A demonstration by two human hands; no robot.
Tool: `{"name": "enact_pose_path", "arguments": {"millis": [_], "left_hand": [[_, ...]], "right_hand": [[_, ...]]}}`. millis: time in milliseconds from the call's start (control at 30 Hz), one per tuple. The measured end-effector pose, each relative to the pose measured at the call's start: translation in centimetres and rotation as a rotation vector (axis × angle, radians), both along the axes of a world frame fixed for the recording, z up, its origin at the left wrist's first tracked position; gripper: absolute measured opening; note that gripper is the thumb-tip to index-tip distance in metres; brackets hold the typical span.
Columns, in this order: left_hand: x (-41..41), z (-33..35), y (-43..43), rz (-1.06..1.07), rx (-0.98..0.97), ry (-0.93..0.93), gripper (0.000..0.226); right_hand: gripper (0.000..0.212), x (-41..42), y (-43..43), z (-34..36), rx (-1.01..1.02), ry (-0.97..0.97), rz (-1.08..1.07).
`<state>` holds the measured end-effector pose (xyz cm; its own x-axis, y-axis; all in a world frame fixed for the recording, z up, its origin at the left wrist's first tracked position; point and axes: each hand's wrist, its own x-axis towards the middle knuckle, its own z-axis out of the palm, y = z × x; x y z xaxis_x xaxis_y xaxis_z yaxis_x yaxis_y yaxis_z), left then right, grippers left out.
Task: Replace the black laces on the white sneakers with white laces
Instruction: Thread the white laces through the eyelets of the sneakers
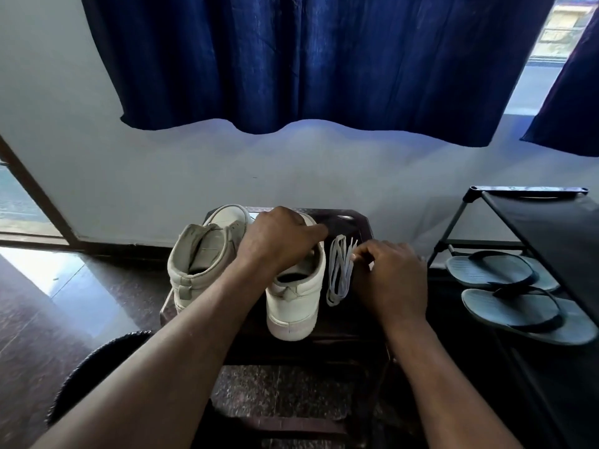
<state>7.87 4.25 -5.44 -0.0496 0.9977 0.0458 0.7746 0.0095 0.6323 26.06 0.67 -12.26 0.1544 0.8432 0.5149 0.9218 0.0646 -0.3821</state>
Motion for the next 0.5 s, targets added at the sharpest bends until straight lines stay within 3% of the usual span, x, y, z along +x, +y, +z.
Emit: {"name": "enact_pose_path", "arguments": {"millis": [133, 367, 500], "left_hand": [[-0.6, -0.4, -0.1, -0.032, -0.036, -0.081, 0.041], [-2.0, -0.9, 0.1, -0.088, -0.021, -0.214, 0.031], [-2.7, -1.0, 0.6, -0.092, -0.076, -0.304, 0.033]], "right_hand": [[0.019, -0.4, 2.0, 0.0, -0.218, -0.069, -0.064], [0.037, -1.9, 5.9, 1.7, -0.384, -0.263, -0.172], [0.032, -2.3, 6.9, 1.2, -0.394, -0.225, -0.179]]}}
